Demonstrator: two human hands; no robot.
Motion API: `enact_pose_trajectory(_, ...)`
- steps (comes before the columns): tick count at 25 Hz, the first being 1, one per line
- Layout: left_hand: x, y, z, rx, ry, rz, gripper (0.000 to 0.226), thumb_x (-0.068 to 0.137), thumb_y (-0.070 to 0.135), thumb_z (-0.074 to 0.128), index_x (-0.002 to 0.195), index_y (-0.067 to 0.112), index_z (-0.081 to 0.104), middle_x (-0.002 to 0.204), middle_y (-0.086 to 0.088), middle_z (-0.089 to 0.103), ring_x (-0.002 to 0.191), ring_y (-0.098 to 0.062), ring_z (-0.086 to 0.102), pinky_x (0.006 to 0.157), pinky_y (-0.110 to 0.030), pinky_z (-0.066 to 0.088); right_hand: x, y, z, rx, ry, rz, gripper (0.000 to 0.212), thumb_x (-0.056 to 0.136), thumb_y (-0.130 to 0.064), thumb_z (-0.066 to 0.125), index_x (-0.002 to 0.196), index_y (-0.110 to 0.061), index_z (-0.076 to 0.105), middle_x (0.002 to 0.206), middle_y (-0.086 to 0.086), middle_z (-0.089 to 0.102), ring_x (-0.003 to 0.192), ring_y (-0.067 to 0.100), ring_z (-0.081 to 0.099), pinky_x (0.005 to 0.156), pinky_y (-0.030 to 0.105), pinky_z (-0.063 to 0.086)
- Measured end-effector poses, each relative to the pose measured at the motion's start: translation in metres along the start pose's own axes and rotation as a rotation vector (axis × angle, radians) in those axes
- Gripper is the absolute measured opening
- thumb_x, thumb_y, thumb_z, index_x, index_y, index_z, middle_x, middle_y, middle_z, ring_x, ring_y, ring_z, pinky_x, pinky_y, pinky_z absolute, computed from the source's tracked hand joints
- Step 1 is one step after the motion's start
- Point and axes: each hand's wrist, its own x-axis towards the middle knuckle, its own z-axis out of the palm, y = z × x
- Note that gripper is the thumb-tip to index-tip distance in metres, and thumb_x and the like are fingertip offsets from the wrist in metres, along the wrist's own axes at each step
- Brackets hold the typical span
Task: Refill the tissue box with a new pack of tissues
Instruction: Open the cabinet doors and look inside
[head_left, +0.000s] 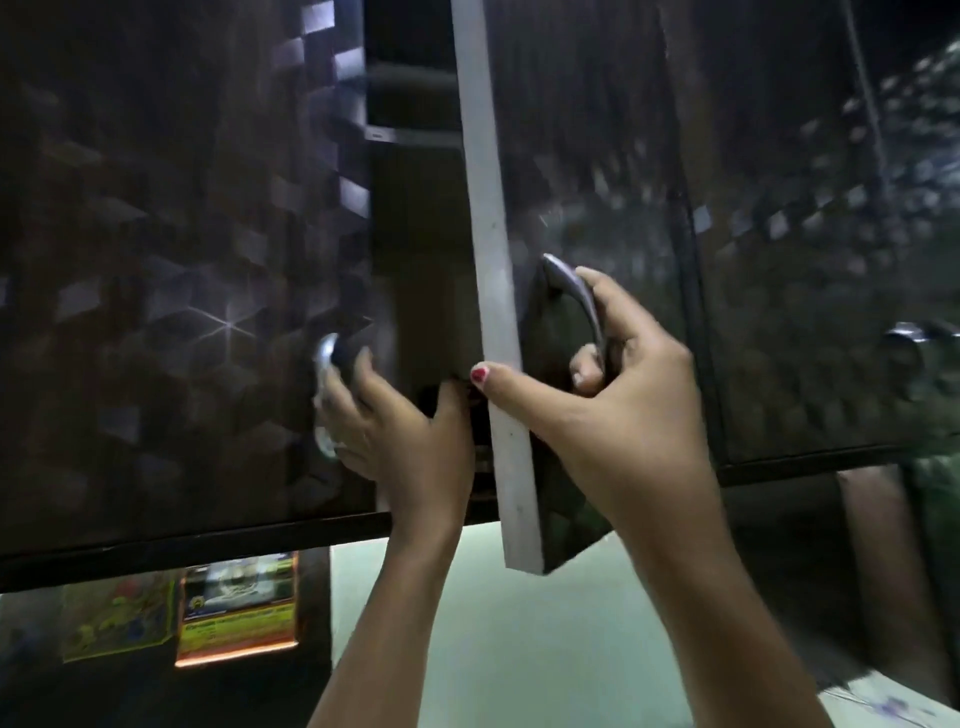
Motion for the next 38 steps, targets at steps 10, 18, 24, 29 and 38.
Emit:
enact_pose_trajectory(10,-0.108,0.132,0.119,-0.827,-0.784,0.110,0.060,0.077,0.036,0.049,0.135,0.028,0.036,0.149,0.001,0.033,0.137,-0.010,0.029,0.117,-0.041,0.025,0.001,-0.030,-0.211,-0.031,0.065,0.219,0.046,0.045,-0.021,0.073,0.091,-0.017,0.069,0.076,-0.003,0.075,0.071,0.014,0.069,0.063,0.031,0.058)
enact_pose_trajectory(18,-0.156,0.145,0.197,-0.335,-0.898,0.376,0.069,0.083,0.025,0.056,0.141,0.040,0.020,0.158,0.009,0.000,0.146,-0.014,-0.003,0.116,-0.056,0.018,0.016,0.030,-0.318,-0.719,0.432,0.281,0.035,0.088,-0.027,0.052,0.074,0.004,0.059,0.052,0.013,0.049,0.050,0.019,0.040,0.053,0.034,0.035)
enact_pose_trajectory(24,-0.169,0.140,0.221,-0.282,-0.819,0.395,0.064,0.084,0.032,0.060,0.138,0.041,0.027,0.158,0.008,0.007,0.146,-0.015,0.002,0.114,-0.057,0.023,0.030,0.053,-0.335,-0.726,0.455,0.333,0.036,0.093,-0.022,0.046,0.057,-0.014,0.049,0.048,0.001,0.038,0.045,0.014,0.031,0.045,0.023,0.023)
enact_pose_trajectory(29,-0.160,0.139,0.211,-0.244,-0.880,0.416,0.068,0.081,0.027,0.061,0.139,0.038,0.027,0.158,0.007,0.006,0.146,-0.015,0.001,0.113,-0.059,0.022,0.025,0.061,-0.326,-0.698,0.517,0.224,0.020,0.093,-0.020,0.044,0.095,-0.007,0.059,0.076,0.003,0.057,0.066,0.018,0.051,0.055,0.024,0.035)
enact_pose_trajectory(38,-0.147,0.136,0.164,-0.271,-0.757,0.501,0.062,0.079,0.026,0.058,0.137,0.029,0.035,0.153,0.001,0.029,0.142,-0.022,0.024,0.111,-0.053,0.032,0.005,0.046,-0.275,-0.926,0.710,-0.096,0.053,0.083,-0.006,0.053,0.133,-0.006,0.034,0.125,0.019,0.051,0.114,0.028,0.049,0.090,0.031,0.041)
